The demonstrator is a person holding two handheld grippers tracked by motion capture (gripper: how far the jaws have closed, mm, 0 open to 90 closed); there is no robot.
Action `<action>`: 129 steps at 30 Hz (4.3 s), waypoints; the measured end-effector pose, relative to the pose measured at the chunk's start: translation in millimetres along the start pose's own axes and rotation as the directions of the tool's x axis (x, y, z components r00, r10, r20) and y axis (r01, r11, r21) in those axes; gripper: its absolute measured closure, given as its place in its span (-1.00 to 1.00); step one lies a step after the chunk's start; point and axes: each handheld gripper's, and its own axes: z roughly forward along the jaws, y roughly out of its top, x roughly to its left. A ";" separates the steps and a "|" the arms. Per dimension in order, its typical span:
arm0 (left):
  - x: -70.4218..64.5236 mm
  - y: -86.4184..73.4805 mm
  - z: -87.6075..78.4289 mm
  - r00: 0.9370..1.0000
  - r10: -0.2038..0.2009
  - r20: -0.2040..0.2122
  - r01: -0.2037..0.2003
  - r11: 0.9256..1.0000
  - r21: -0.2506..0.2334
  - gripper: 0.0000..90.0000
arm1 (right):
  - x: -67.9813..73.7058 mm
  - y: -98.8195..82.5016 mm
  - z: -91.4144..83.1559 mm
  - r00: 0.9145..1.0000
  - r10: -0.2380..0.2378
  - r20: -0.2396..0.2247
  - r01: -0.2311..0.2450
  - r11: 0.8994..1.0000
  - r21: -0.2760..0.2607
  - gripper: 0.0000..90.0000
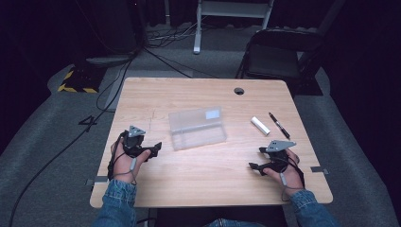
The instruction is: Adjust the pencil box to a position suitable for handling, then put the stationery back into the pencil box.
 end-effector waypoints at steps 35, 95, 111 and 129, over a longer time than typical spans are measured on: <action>-15.0 15.3 83.9 0.995 0.064 0.073 -0.072 0.992 0.104 -0.22 | 0.0 0.1 0.1 1.000 -0.002 0.003 0.002 1.000 0.000 -0.65; -98.0 -30.7 66.3 0.796 0.425 0.432 -0.472 0.882 0.001 -0.26 | -6.0 24.6 -92.4 0.990 0.124 0.067 -0.116 0.987 -0.110 -0.52; -100.9 -32.9 65.1 0.805 0.425 0.414 -0.473 0.881 0.015 -0.57 | -17.7 23.2 -90.9 0.985 0.149 0.083 -0.138 0.982 -0.131 -0.48; -84.3 -23.2 30.9 0.855 0.370 0.364 -0.368 0.927 -0.078 -0.52 | -66.6 43.9 -83.2 0.962 0.208 0.178 -0.192 0.976 -0.104 -0.04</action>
